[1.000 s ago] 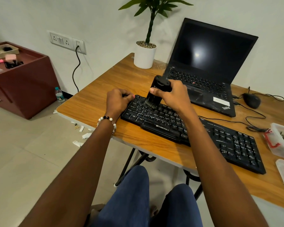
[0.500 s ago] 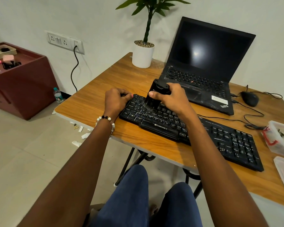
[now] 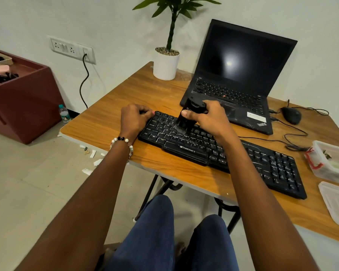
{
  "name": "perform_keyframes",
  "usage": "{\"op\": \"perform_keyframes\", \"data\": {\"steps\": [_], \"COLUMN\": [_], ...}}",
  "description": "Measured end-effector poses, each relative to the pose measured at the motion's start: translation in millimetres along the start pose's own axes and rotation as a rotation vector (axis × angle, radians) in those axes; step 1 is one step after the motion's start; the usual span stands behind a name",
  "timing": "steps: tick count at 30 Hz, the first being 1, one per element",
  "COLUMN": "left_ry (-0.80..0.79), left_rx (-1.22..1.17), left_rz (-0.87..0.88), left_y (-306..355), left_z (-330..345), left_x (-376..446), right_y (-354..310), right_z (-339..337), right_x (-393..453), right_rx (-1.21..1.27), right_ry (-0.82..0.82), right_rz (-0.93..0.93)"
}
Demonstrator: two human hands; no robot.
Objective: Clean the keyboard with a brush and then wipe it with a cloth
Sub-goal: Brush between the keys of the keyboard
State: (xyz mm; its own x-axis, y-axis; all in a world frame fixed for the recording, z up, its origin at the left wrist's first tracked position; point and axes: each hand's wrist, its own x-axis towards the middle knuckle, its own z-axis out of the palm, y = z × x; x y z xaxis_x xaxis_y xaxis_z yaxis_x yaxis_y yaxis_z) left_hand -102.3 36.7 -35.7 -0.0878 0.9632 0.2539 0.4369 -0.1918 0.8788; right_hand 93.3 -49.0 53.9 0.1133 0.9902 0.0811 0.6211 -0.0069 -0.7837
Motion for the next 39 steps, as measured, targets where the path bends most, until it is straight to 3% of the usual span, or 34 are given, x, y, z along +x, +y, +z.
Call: {"op": "perform_keyframes", "data": {"steps": [6, 12, 20, 25, 32, 36, 39], "left_ry": [0.003, 0.003, 0.004, -0.004, 0.000, 0.001, 0.001], "left_rx": [-0.003, 0.004, 0.010, 0.008, 0.018, 0.026, 0.027], "left_rz": [-0.010, -0.023, -0.004, -0.005, 0.010, 0.014, 0.013], "left_y": [0.6, 1.8, 0.9, 2.9, 2.1, -0.1, -0.4], "left_z": [0.6, -0.4, -0.1, -0.5, 0.1, 0.8, 1.1], "left_x": [-0.8, -0.8, -1.0, -2.1, -1.0, -0.3, -0.5], "right_y": [-4.7, -6.3, 4.3, -11.9, -8.2, -4.5, -4.9], "right_z": [-21.2, -3.8, -19.1, 3.6, 22.2, 15.0, 14.9], "right_x": [2.8, -3.2, 0.7, 4.7, 11.1, 13.9, 17.1], "right_rx": [-0.262, 0.064, -0.122, 0.131, -0.051, 0.125, 0.160], "right_ry": [-0.050, -0.002, 0.022, 0.100, 0.070, -0.043, 0.071], "right_rz": [0.008, 0.011, 0.060, -0.011, -0.021, 0.083, 0.061]}}
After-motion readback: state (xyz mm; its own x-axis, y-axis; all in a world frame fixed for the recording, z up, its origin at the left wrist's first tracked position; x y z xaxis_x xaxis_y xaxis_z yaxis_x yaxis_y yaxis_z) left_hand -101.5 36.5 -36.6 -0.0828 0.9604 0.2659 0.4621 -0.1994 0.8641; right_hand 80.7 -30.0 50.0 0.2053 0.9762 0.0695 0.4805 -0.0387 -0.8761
